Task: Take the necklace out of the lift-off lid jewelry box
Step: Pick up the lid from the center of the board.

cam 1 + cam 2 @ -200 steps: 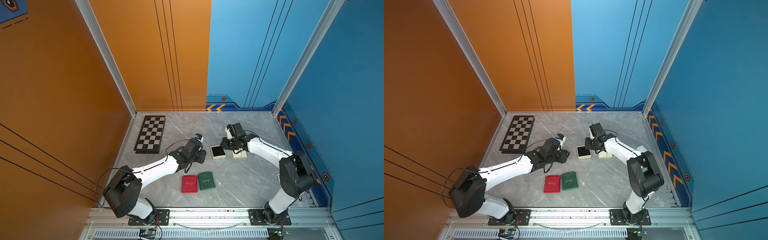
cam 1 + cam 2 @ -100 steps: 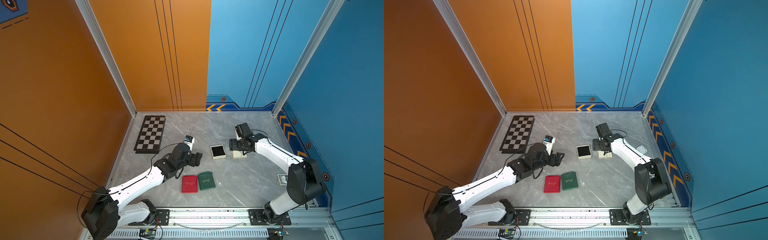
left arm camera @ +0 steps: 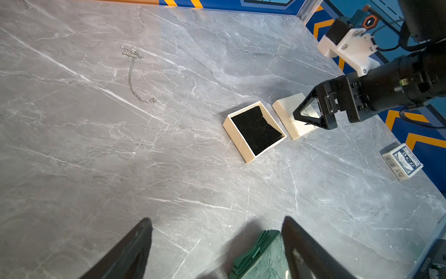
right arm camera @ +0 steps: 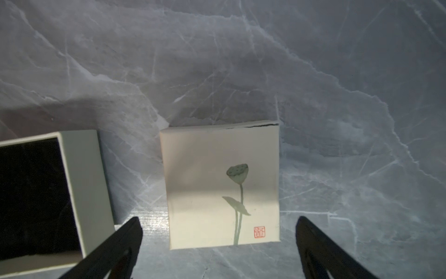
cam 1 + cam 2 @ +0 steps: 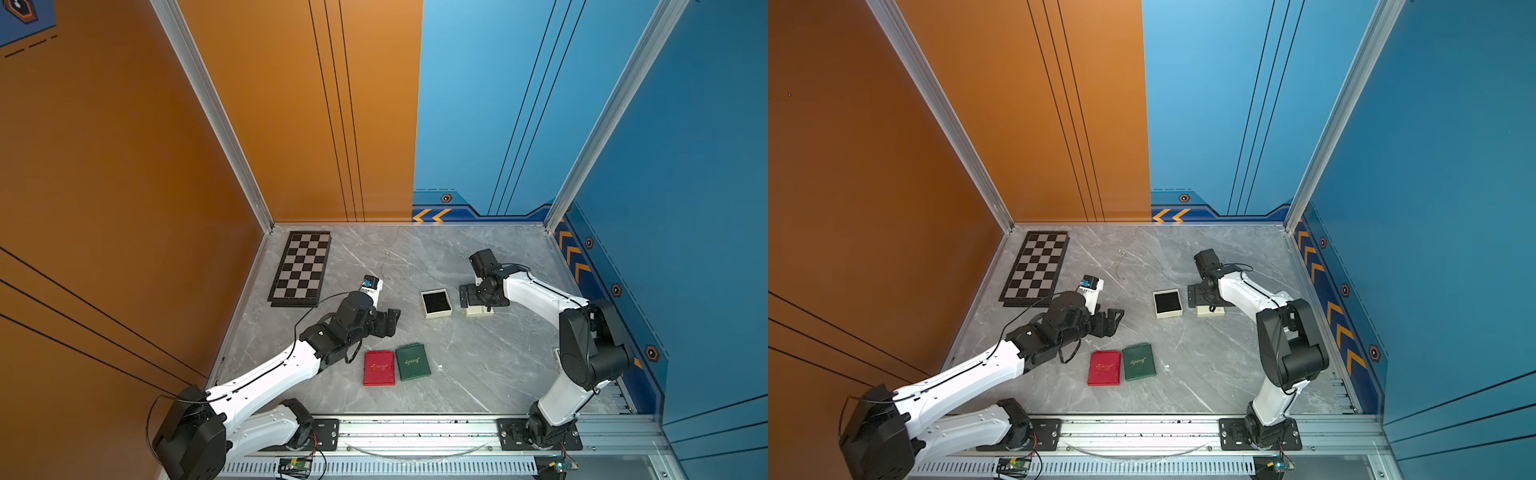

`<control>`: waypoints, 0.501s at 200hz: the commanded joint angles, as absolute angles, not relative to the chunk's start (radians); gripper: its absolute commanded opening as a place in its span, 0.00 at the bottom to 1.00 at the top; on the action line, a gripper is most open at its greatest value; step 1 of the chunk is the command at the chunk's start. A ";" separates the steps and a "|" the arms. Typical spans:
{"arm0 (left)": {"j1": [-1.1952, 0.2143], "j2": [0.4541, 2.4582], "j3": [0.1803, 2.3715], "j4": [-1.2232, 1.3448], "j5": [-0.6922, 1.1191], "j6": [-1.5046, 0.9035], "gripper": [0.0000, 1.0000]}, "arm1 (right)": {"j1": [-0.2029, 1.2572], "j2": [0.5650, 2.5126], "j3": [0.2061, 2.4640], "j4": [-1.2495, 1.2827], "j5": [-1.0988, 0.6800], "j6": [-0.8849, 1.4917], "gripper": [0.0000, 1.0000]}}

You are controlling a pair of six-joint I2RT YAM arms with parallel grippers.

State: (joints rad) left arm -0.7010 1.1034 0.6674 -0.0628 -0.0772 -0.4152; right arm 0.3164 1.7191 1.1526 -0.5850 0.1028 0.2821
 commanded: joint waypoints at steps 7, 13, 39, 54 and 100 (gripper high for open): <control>-0.690 1.108 0.659 -0.053 -0.061 -0.423 0.85 | 0.300 1.751 1.188 -0.611 0.112 0.254 1.00; -0.690 1.112 0.660 -0.050 -0.060 -0.423 0.85 | 0.298 1.758 1.191 -0.610 0.105 0.253 1.00; -0.688 1.124 0.662 -0.048 -0.057 -0.425 0.85 | 0.290 1.789 1.204 -0.604 0.084 0.247 0.99; -0.687 1.128 0.663 -0.049 -0.054 -0.425 0.85 | 0.283 1.804 1.211 -0.599 0.072 0.247 0.98; -0.687 1.132 0.663 -0.044 -0.048 -0.425 0.85 | 0.272 1.824 1.214 -0.592 0.049 0.247 0.94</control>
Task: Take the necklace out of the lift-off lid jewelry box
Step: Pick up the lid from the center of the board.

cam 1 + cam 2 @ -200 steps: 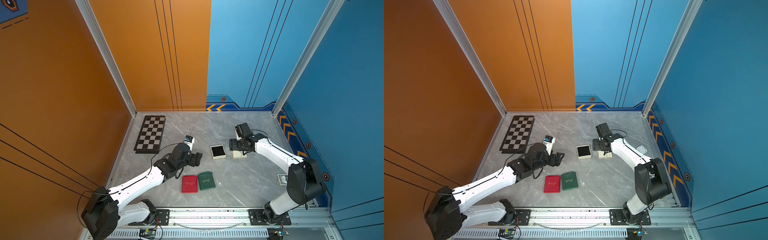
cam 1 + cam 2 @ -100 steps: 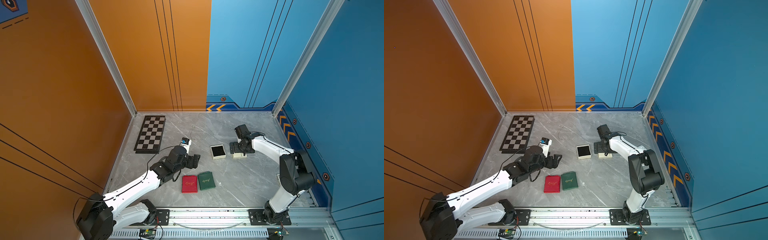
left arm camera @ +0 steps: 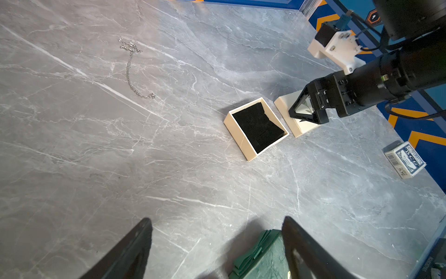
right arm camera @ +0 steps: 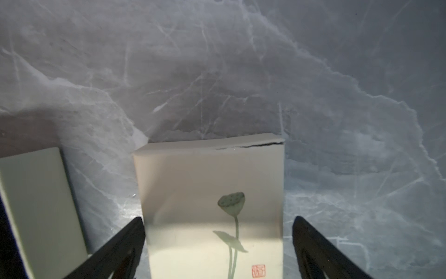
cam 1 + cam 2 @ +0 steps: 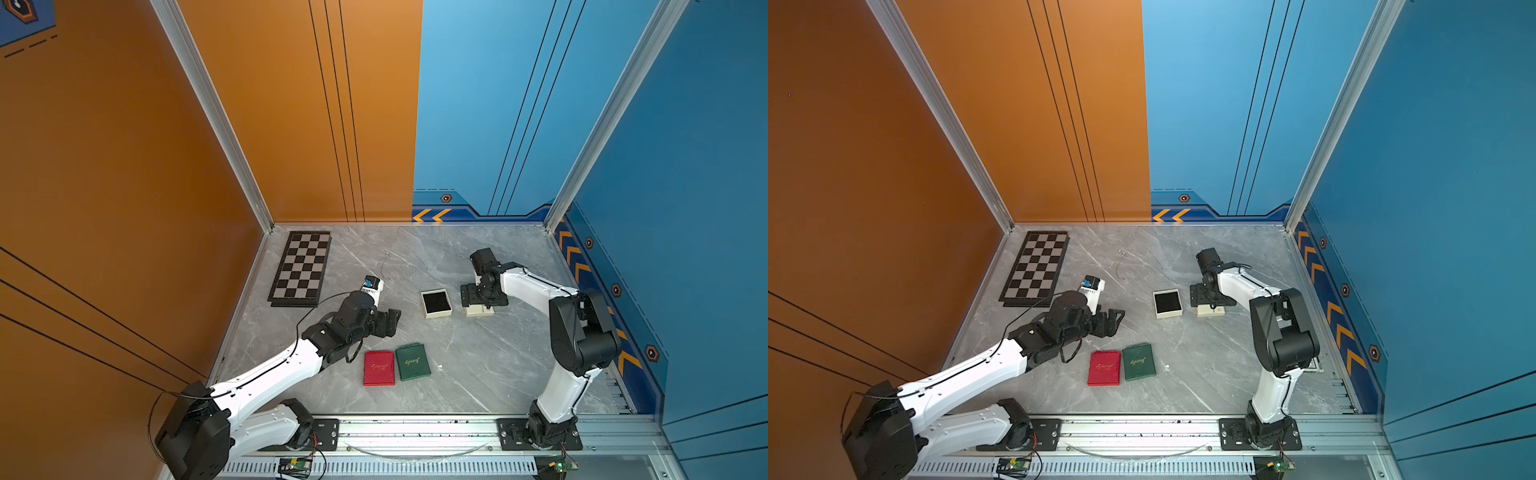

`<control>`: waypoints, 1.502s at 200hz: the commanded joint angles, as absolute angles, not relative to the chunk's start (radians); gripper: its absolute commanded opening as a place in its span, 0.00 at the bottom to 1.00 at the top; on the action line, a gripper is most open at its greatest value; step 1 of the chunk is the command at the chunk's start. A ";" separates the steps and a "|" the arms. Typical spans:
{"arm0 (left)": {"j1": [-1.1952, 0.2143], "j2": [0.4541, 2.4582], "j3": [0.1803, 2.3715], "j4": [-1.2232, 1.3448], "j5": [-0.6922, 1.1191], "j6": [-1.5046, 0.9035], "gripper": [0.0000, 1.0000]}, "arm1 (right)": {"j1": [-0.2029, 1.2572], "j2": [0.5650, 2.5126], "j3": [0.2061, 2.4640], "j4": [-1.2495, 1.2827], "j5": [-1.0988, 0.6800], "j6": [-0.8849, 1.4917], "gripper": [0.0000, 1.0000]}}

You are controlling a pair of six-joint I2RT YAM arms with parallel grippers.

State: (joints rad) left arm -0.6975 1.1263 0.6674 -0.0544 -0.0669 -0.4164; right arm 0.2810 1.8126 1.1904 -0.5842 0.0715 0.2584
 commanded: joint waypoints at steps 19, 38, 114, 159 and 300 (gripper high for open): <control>-0.685 1.135 0.663 -0.044 -0.044 -0.426 0.85 | 0.270 1.832 1.217 -0.593 0.041 0.247 0.93; -0.685 1.140 0.663 -0.041 -0.040 -0.425 0.85 | 0.271 1.839 1.217 -0.592 0.038 0.247 0.93; -0.684 1.145 0.664 -0.038 -0.030 -0.425 0.85 | 0.266 1.840 1.217 -0.592 0.023 0.247 0.89; -0.684 1.143 0.663 -0.038 -0.023 -0.424 0.90 | 0.271 1.810 1.214 -0.594 0.009 0.252 0.87; -0.686 1.147 0.638 0.000 0.000 -0.423 0.96 | 0.480 1.796 1.387 -0.736 0.059 0.360 0.86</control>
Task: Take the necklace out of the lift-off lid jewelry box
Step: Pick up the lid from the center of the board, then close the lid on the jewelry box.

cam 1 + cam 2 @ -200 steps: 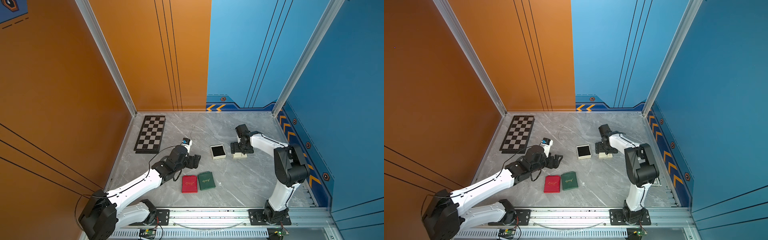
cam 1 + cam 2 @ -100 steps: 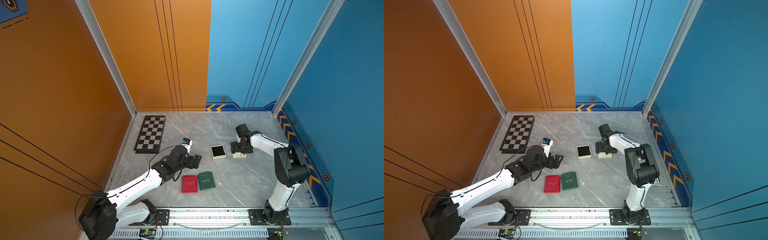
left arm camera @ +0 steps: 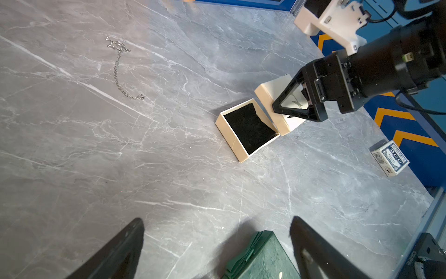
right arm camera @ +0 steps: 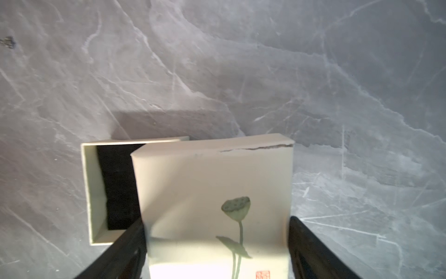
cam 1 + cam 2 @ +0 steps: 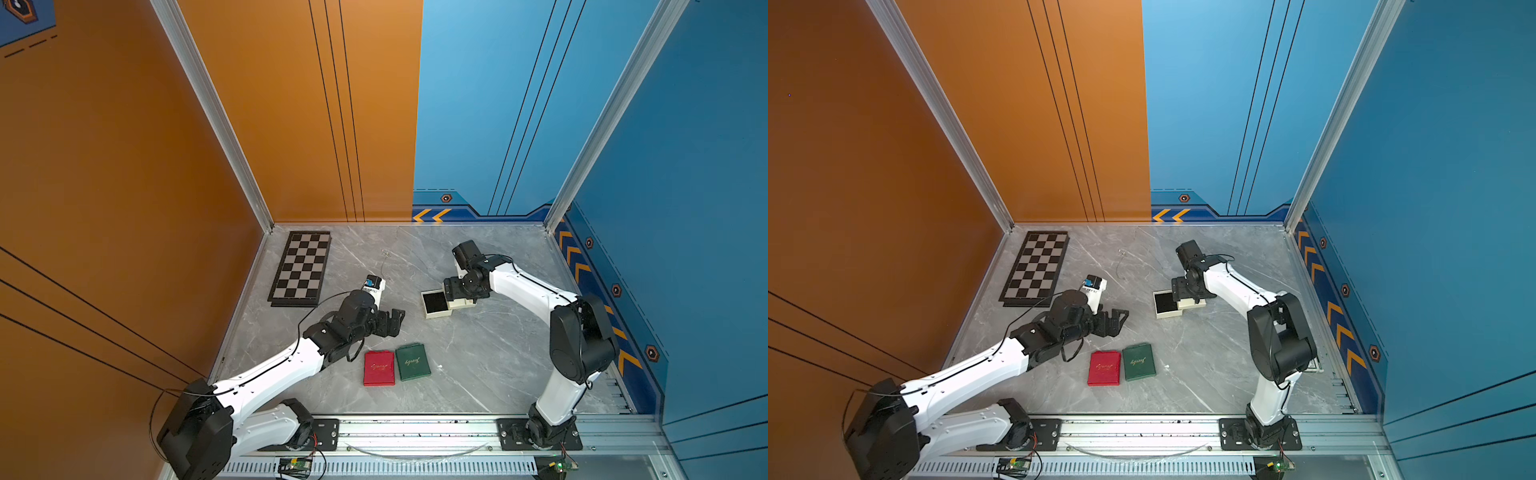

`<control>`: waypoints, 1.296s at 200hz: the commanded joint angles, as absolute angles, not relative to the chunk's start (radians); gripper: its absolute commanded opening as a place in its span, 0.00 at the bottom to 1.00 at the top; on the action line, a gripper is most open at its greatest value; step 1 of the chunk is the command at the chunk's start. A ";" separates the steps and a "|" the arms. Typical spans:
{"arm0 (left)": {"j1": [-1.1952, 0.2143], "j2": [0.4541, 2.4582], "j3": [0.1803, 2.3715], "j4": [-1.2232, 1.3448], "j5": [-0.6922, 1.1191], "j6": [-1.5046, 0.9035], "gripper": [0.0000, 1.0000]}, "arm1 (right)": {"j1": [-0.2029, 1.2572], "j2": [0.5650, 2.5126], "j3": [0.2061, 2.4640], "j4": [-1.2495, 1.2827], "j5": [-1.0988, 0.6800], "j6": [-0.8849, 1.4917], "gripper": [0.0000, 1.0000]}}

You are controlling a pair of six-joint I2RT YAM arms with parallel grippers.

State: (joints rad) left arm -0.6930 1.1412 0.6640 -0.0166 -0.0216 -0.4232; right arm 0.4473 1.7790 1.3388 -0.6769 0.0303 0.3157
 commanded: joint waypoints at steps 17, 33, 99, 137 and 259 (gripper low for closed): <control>-0.686 1.146 0.635 0.003 0.001 -0.423 0.96 | 0.507 1.815 1.410 -0.742 0.063 0.370 0.86; -0.685 1.143 0.633 0.003 0.005 -0.423 0.97 | 0.528 1.831 1.429 -0.747 0.065 0.378 0.86; -0.685 1.124 0.614 0.008 0.008 -0.423 0.98 | 0.576 1.899 1.479 -0.753 0.069 0.396 0.86; -0.683 1.109 0.604 0.008 0.006 -0.422 0.98 | 0.593 1.924 1.500 -0.758 0.068 0.400 0.86; -0.676 1.106 0.589 0.023 0.020 -0.426 0.99 | 0.606 1.948 1.519 -0.787 0.103 0.426 0.86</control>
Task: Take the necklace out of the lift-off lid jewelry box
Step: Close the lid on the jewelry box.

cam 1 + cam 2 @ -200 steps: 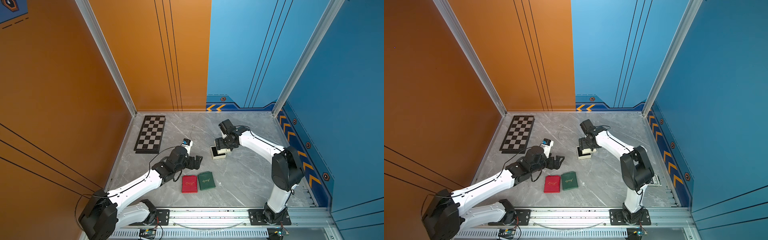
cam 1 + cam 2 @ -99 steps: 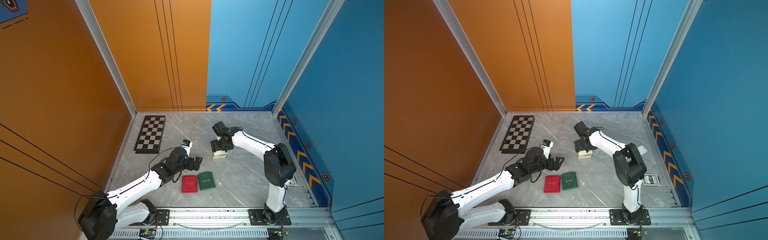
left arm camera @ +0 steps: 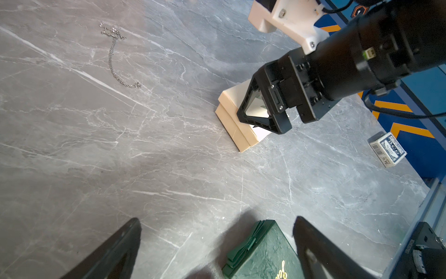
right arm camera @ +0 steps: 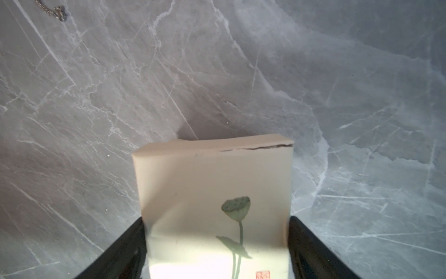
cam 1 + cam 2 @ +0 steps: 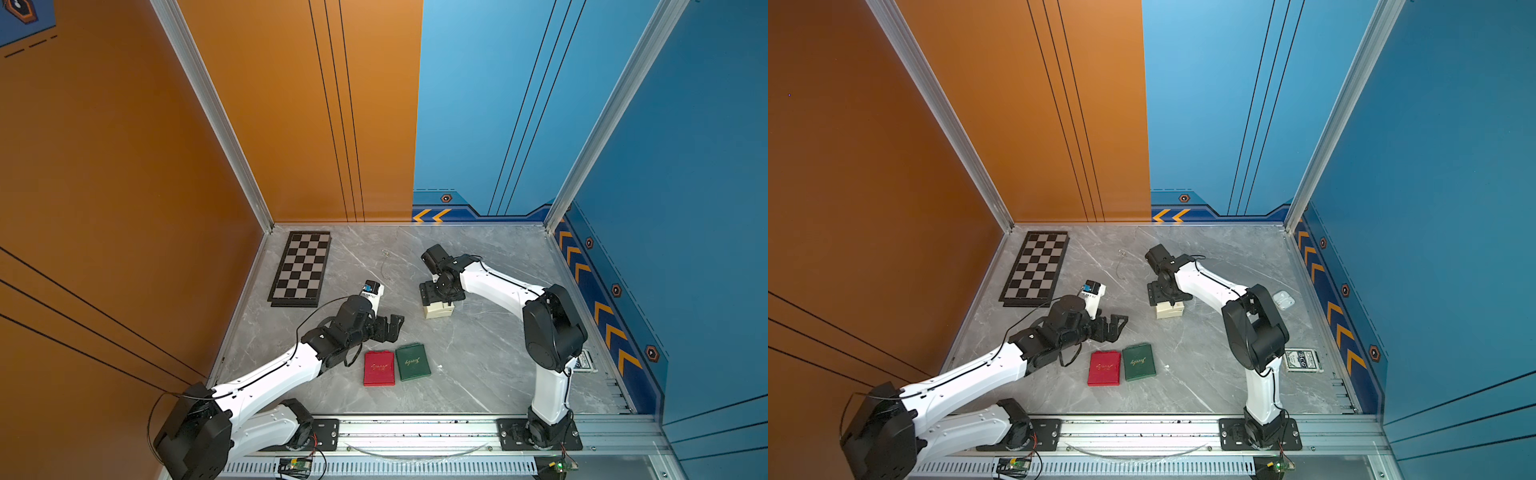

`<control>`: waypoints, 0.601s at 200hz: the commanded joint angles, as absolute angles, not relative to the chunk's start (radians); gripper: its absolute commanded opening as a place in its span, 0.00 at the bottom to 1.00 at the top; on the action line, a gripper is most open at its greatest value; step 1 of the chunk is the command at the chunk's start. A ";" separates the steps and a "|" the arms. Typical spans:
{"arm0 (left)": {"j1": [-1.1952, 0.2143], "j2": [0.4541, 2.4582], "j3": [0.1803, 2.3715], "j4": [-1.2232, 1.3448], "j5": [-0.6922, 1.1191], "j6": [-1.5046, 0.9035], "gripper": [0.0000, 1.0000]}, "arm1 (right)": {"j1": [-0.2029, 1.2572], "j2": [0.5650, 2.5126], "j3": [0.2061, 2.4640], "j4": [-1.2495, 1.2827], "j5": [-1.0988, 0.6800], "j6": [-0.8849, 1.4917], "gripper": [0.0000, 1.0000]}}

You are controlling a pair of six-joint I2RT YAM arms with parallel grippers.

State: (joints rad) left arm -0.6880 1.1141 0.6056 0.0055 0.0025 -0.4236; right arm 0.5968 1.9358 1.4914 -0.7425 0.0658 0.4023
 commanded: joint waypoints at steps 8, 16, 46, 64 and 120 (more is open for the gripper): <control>-0.676 1.106 0.589 0.022 0.022 -0.426 0.99 | 0.606 1.948 1.519 -0.788 0.106 0.428 0.86; -0.676 1.106 0.589 0.023 0.022 -0.426 0.99 | 0.606 1.948 1.520 -0.790 0.107 0.430 0.86; -0.676 1.105 0.587 0.024 0.025 -0.426 0.99 | 0.607 1.956 1.525 -0.794 0.105 0.430 0.86; -0.674 1.103 0.586 0.025 0.025 -0.426 0.99 | 0.609 1.959 1.526 -0.795 0.101 0.426 0.86; -0.674 1.103 0.585 0.026 0.030 -0.429 0.99 | 0.613 1.965 1.529 -0.796 0.092 0.426 0.86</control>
